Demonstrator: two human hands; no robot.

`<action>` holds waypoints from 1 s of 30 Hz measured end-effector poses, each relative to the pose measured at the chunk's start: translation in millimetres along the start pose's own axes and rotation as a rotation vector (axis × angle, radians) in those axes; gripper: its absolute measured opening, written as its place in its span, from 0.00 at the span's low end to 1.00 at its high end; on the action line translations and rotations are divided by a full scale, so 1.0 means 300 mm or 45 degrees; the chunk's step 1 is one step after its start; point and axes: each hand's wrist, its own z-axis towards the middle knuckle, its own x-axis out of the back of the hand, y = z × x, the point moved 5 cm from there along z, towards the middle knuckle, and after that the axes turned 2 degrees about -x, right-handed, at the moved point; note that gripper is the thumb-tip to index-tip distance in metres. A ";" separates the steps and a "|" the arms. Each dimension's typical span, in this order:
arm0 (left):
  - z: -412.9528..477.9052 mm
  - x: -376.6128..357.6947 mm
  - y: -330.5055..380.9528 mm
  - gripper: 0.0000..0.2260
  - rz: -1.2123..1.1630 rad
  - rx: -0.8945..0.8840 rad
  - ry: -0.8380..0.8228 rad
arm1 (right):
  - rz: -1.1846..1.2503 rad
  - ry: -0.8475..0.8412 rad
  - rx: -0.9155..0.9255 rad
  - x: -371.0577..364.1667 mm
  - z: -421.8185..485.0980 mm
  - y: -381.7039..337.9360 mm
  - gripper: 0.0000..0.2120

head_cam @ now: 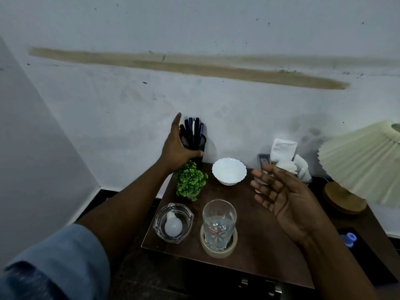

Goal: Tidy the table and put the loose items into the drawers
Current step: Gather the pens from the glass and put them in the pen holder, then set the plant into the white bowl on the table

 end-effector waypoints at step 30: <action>-0.256 -0.026 0.055 0.47 0.676 0.064 -0.309 | 0.064 -0.055 0.018 -0.022 -0.042 -0.035 0.10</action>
